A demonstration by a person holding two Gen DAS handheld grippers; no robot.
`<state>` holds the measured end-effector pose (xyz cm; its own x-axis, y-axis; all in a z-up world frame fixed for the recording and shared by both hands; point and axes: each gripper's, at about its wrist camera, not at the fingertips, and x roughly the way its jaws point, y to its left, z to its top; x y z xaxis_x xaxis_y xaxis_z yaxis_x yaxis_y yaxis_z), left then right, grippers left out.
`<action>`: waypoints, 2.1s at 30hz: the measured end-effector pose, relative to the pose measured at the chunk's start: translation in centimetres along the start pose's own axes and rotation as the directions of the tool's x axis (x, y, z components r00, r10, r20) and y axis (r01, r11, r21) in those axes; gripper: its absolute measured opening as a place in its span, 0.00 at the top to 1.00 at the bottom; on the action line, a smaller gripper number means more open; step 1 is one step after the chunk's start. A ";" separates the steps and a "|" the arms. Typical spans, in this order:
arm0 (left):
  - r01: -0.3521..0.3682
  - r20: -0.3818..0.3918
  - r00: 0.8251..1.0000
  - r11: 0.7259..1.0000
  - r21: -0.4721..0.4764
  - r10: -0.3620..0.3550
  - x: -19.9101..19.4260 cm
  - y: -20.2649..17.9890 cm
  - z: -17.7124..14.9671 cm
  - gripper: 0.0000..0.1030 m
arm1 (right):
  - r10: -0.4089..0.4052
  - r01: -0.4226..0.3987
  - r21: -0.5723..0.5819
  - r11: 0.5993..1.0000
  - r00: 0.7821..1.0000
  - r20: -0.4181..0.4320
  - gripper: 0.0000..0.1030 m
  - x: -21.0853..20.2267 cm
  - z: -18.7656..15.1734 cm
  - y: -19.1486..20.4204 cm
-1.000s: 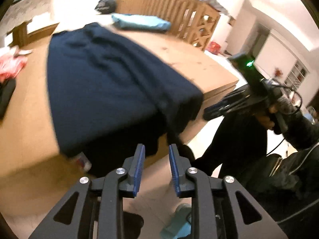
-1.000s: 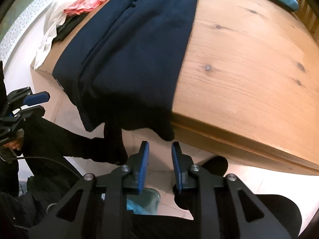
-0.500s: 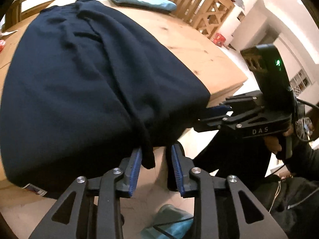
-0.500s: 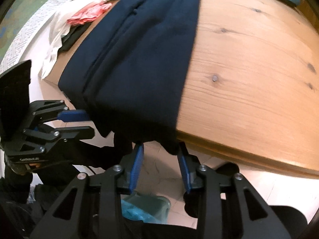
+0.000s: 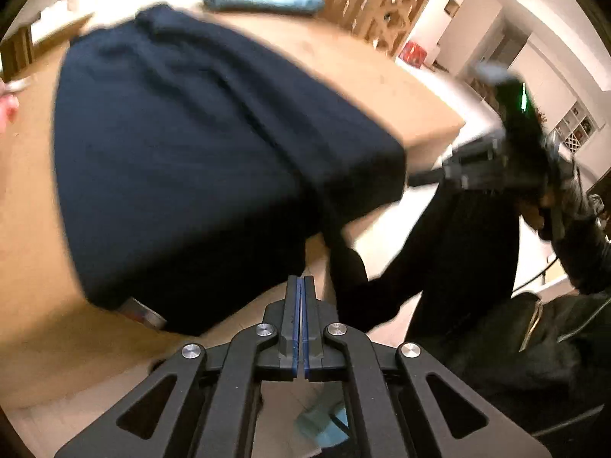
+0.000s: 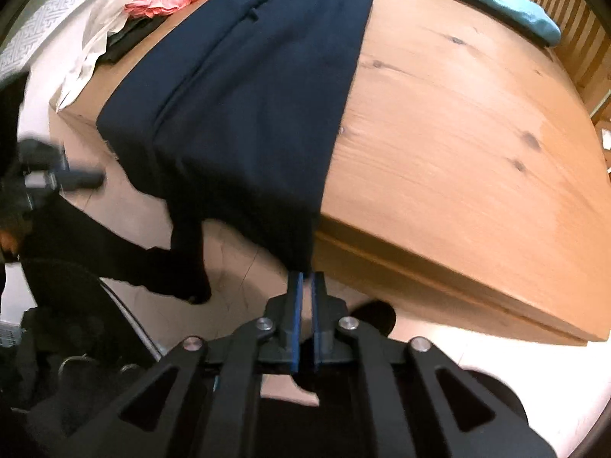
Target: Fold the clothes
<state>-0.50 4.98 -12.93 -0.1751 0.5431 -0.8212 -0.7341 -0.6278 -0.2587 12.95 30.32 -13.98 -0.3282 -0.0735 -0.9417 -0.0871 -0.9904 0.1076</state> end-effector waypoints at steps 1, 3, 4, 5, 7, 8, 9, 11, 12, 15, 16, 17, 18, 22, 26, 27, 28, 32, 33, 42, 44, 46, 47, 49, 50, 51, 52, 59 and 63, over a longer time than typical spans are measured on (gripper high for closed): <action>-0.021 0.028 0.999 1.000 0.021 0.020 -1.0 0.1 1.4 0.83 | -0.015 0.015 -0.003 1.000 0.999 0.034 0.88 -1.1 0.3 -0.1; -0.027 0.056 0.998 0.999 0.040 0.024 -1.7 0.6 4.4 0.81 | -0.024 0.025 -0.007 1.000 0.993 0.114 0.88 -3.1 1.0 -0.2; -0.012 0.059 0.998 0.999 0.036 0.009 -1.6 1.1 6.3 0.81 | -0.007 0.011 -0.019 1.000 0.986 0.168 0.88 -4.2 1.9 0.0; -0.010 0.053 0.999 0.999 0.030 0.008 -1.0 1.7 8.0 0.81 | 0.004 0.002 -0.030 1.000 0.979 0.205 0.88 -4.7 2.6 0.1; -0.021 0.028 0.999 1.000 0.021 0.021 0.7 2.8 11.1 0.81 | 0.008 0.009 -0.062 0.998 0.965 0.264 0.88 -4.9 4.3 0.4; -0.033 0.013 0.999 0.999 0.019 0.033 2.0 3.3 12.5 0.81 | 0.004 0.017 -0.075 0.997 0.963 0.271 0.88 -4.4 5.0 0.4; -0.039 -0.005 0.999 0.999 0.010 0.039 3.2 3.8 13.4 0.81 | -0.001 0.026 -0.088 0.996 0.962 0.273 0.88 -3.7 5.7 0.4; -0.044 -0.052 0.998 0.999 -0.005 0.043 5.0 4.8 14.4 0.81 | 0.020 0.005 -0.100 0.995 0.971 0.240 0.88 -1.9 7.1 0.2; -0.057 -0.076 0.996 0.998 -0.003 0.057 5.7 5.1 14.6 0.81 | 0.034 -0.011 -0.103 0.995 0.975 0.219 0.88 -1.1 7.5 0.1; -0.066 -0.132 0.989 0.998 -0.010 0.065 7.5 5.8 15.2 0.81 | 0.070 -0.051 -0.112 0.992 0.983 0.169 0.88 0.9 8.4 0.2; -0.063 -0.144 0.988 0.998 -0.012 0.060 7.9 5.9 15.2 0.80 | 0.079 -0.060 -0.115 0.992 0.983 0.165 0.88 1.1 8.7 0.3; -0.062 -0.155 0.986 0.998 -0.013 0.059 8.2 5.9 15.3 0.79 | 0.085 -0.067 -0.118 0.991 0.984 0.159 0.88 1.2 8.8 0.2; -0.061 -0.166 0.984 0.998 -0.009 0.058 8.5 5.9 15.3 0.79 | 0.091 -0.073 -0.120 0.990 0.984 0.152 0.88 1.2 8.9 0.2; -0.063 -0.175 0.982 0.998 0.014 0.064 9.1 5.9 15.5 0.81 | 0.089 -0.070 -0.134 0.988 0.986 0.142 0.88 1.3 9.1 0.4; -0.077 -0.157 0.984 0.996 0.034 0.082 8.4 6.0 14.9 0.97 | 0.055 -0.030 -0.167 0.986 0.988 0.143 0.88 1.3 9.2 1.2; -0.082 -0.147 0.986 0.996 0.027 0.085 7.9 6.2 14.5 0.97 | 0.050 -0.025 -0.174 0.985 0.988 0.144 0.88 1.3 9.2 1.3; -0.087 -0.134 0.987 0.996 0.016 0.088 7.3 6.5 14.2 0.97 | 0.046 -0.019 -0.180 0.983 0.988 0.145 0.88 1.3 9.1 1.4; -0.105 -0.092 0.990 0.994 -0.004 0.104 5.0 6.9 12.4 0.96 | 0.033 -0.005 -0.196 0.981 0.989 0.142 0.88 1.3 9.3 1.8; -0.109 -0.099 0.989 0.994 -0.007 0.108 5.2 7.2 12.1 0.94 | 0.028 0.001 -0.200 0.980 0.990 0.140 0.88 1.4 9.4 1.9; -0.157 -0.101 0.983 0.988 0.003 0.157 2.6 9.2 14.0 0.67 | 0.100 -0.095 -0.214 0.972 0.995 0.014 0.84 0.4 10.9 1.7; -0.154 -0.078 0.985 0.988 0.008 0.154 2.2 10.3 16.6 0.65 | 0.154 -0.147 -0.174 0.974 0.988 0.031 0.84 -0.9 13.0 0.2; -0.147 -0.053 0.988 0.989 0.007 0.148 2.1 12.1 19.7 0.61 | 0.100 -0.084 -0.147 0.985 0.989 0.105 0.77 -2.3 15.9 -1.6; -0.147 -0.043 0.988 0.989 -0.003 0.147 2.0 13.4 21.6 0.57 | 0.066 -0.046 -0.130 0.990 0.986 0.153 0.65 -2.9 17.7 -2.7; -0.117 -0.038 0.993 0.992 -0.038 0.116 2.8 16.4 25.2 0.51 | 0.041 -0.028 -0.070 0.997 0.980 0.197 0.62 -3.3 21.3 -5.2; -0.106 -0.042 0.994 0.992 -0.066 0.104 3.7 17.9 26.8 0.51 | 0.044 -0.035 -0.047 0.998 0.978 0.205 0.62 -3.3 22.7 -6.1; -0.099 -0.048 0.994 0.990 -0.100 0.094 4.9 19.3 28.4 0.51 | 0.048 -0.042 -0.032 0.999 0.976 0.213 0.62 -2.9 24.0 -7.0; -0.092 -0.054 0.995 0.987 -0.133 0.085 6.1 20.7 29.9 0.51 | 0.049 -0.046 -0.016 0.999 0.975 0.218 0.62 -2.2 25.8 -7.9; -0.052 -0.100 0.995 0.967 -0.248 0.028 13.3 28.1 35.4 0.51 | 0.084 -0.100 0.064 0.993 0.972 0.219 0.62 2.5 33.1 -12.0; -0.020 -0.113 0.994 0.964 -0.264 -0.010 15.5 29.7 36.4 0.49 | 0.082 -0.098 0.081 0.992 0.981 0.178 0.62 4.2 34.8 -12.5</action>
<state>-48.85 15.08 -14.85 -0.0922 0.4829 -0.8708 -0.5313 -0.7635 -0.3671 -20.06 46.46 -8.20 -0.4960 -0.1324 -0.8582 -0.1308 -0.9656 0.2246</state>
